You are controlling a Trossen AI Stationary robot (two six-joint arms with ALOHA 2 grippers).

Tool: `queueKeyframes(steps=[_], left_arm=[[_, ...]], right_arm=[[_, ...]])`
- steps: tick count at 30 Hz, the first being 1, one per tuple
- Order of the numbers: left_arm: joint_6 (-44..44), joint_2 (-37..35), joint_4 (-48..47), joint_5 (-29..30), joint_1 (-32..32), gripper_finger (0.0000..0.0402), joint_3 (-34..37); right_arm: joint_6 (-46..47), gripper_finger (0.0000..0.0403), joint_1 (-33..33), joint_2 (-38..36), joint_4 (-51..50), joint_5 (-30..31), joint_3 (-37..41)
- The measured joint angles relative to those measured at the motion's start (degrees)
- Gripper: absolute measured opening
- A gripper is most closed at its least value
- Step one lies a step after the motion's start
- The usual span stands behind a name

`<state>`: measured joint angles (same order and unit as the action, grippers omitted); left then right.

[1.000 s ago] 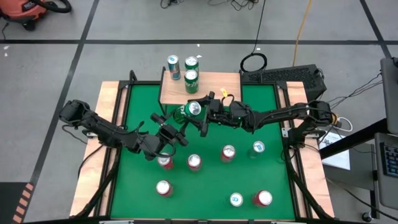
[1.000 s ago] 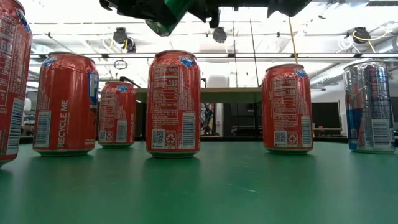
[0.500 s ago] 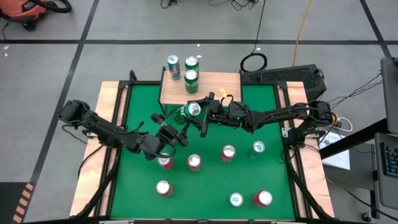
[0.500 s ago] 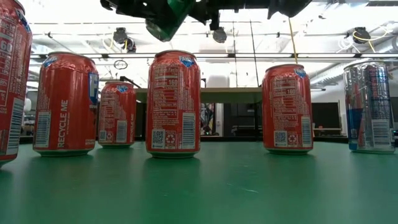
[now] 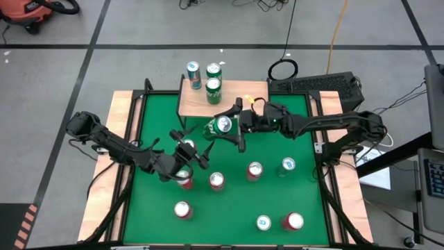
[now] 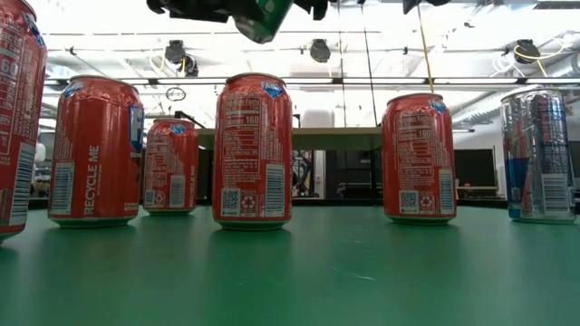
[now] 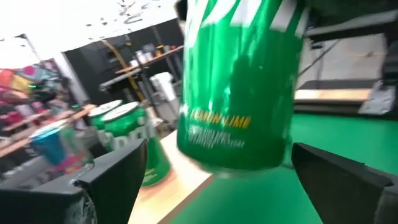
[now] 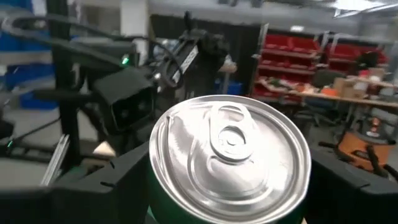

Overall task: Place canned beverage on shelf
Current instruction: Put the green soda can on the shelf aligned with the other green soda can

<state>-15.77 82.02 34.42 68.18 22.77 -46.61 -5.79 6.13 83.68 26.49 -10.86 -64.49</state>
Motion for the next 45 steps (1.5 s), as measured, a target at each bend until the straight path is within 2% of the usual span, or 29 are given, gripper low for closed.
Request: queueKeyframes(steps=[3, 6, 9, 20, 30, 36, 41, 45], left_arm=[[2.7, 0.1, -0.4, -4.9, -1.6, 0.0396, 0.0], [3.5, 0.7, -0.6, -9.4, -3.1, 0.0396, 0.0], [3.5, 1.6, -0.2, -11.1, -3.9, 0.0396, 0.0], [3.3, 2.6, 1.2, -11.6, -4.7, 0.0386, 0.1], [3.2, 2.6, 0.8, -11.5, -4.8, 0.0281, 0.1], [3.3, 2.6, 0.9, -11.1, -4.7, 0.0286, 0.1], [3.2, 2.6, 0.8, -7.2, -4.8, 0.0288, 0.1], [3.2, 2.6, 0.7, -3.7, -4.7, 0.0288, 0.1]], right_arm=[[-1.2, 0.0298, 0.7, 0.1, -4.6, -3.9, -2.0], [-2.3, 0.0299, 0.6, 0.1, -7.4, -4.5, -3.4], [-2.9, 0.0299, 0.6, 0.0, -7.8, -4.8, -3.6], [-2.7, 0.0299, 0.6, 0.1, -8.0, -5.9, -3.6], [-2.5, 0.03, 0.5, 0.1, -8.6, -5.7, -3.6], [-1.4, 0.0329, 0.5, 0.1, -9.4, -5.4, -3.6], [7.2, 0.0353, 0.5, 0.1, -9.4, 1.5, -3.6], [11.8, 0.0354, 0.5, 0.1, -9.5, 2.1, -3.6]])
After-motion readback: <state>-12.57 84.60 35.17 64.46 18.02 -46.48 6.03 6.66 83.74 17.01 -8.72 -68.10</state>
